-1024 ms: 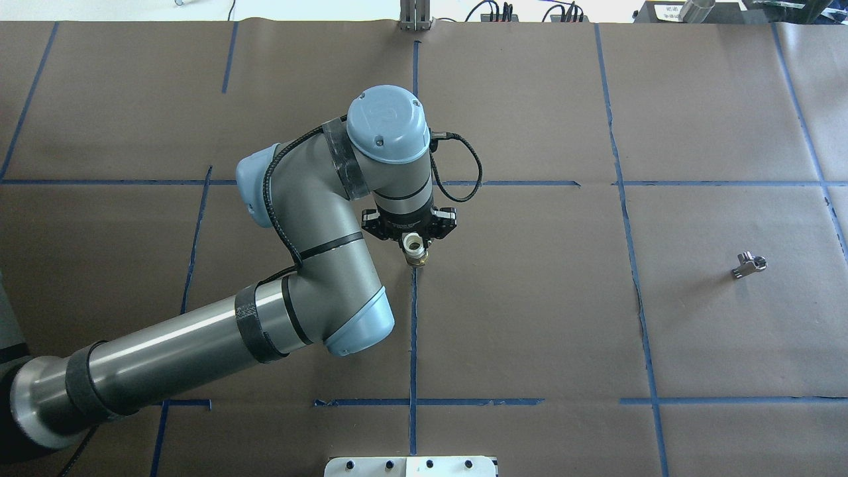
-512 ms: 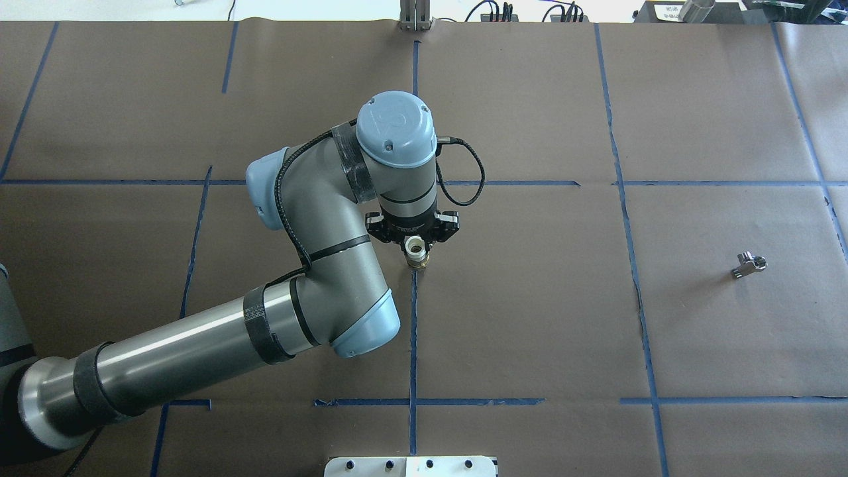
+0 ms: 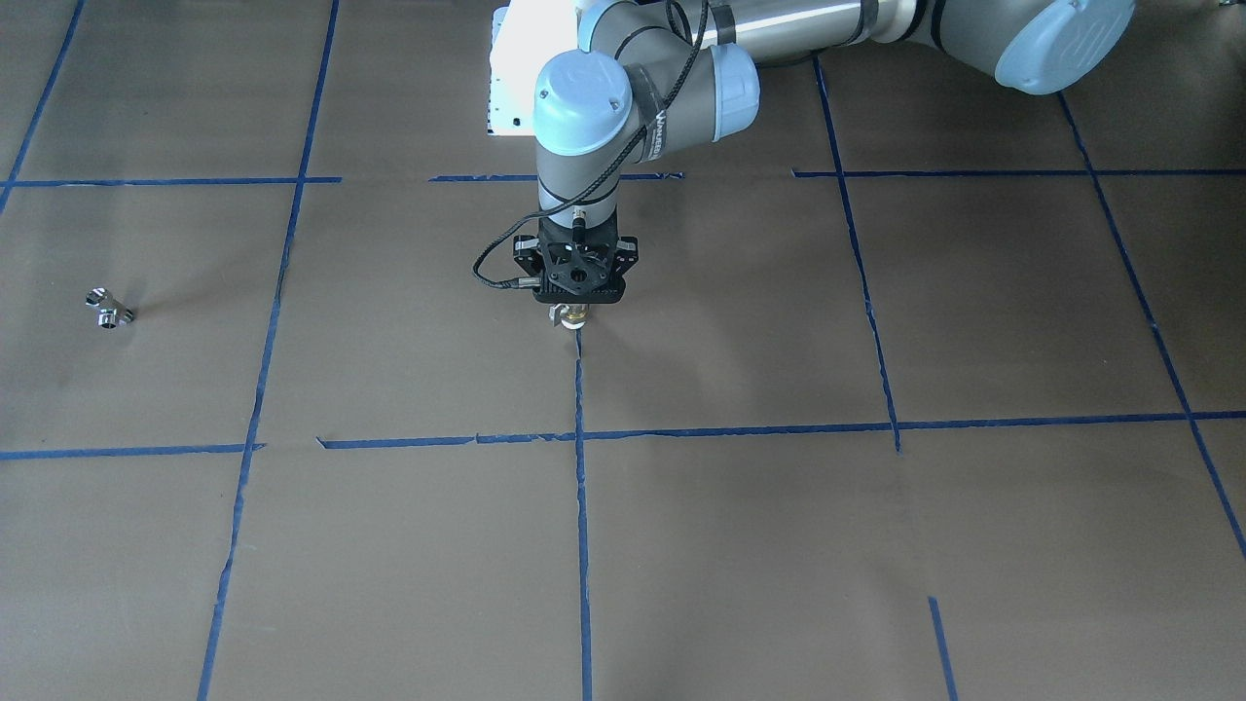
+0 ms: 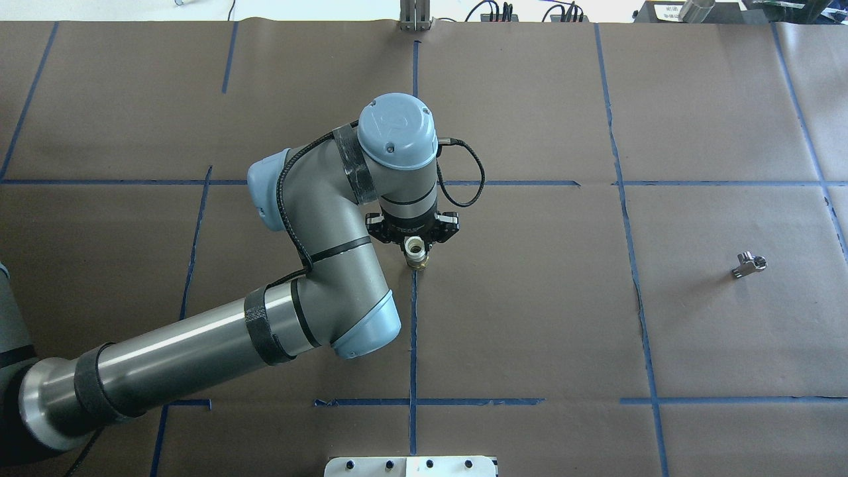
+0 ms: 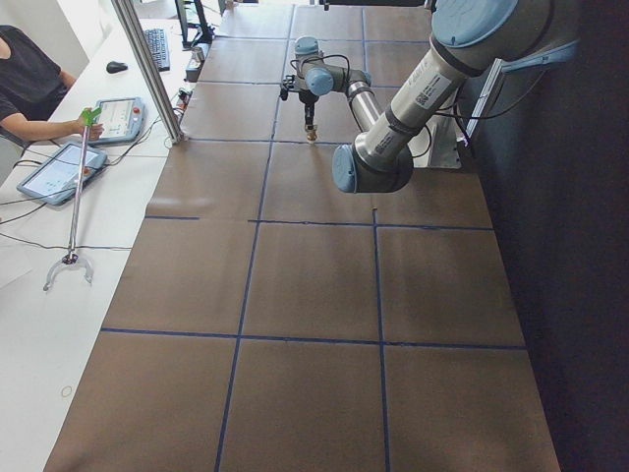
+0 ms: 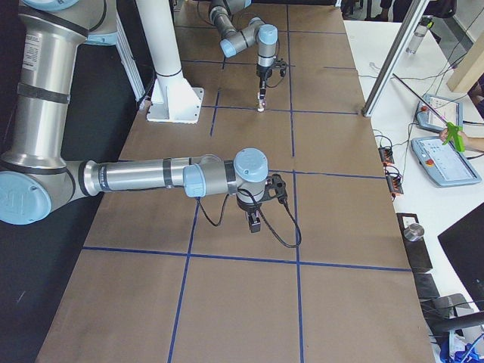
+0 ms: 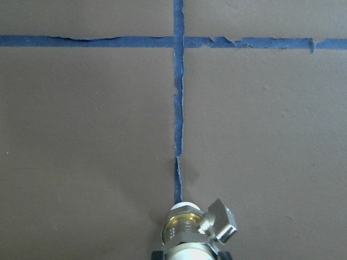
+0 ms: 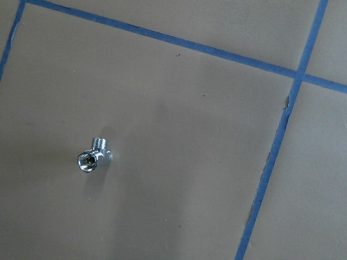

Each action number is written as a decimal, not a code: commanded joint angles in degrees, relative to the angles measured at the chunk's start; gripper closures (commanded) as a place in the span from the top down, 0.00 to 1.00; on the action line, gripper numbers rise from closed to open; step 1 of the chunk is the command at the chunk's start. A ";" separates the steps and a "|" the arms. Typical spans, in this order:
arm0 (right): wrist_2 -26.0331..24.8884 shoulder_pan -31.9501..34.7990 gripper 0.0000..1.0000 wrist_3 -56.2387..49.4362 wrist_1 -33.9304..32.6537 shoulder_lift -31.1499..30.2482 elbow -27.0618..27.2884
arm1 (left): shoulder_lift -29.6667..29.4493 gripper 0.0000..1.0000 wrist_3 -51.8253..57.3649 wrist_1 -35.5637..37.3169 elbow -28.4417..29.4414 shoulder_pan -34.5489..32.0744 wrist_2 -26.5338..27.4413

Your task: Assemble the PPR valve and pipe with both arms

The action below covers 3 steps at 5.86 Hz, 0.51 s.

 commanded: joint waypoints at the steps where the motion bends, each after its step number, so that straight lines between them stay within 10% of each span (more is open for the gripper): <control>1: 0.00 -0.02 1.00 0.00 0.00 0.00 0.00 | 0.17 0.04 0.00 0.28 0.01 0.00 0.06; 3: 0.00 -0.02 1.00 0.00 0.00 0.00 0.00 | 0.35 0.11 -0.09 0.28 -0.08 0.00 0.06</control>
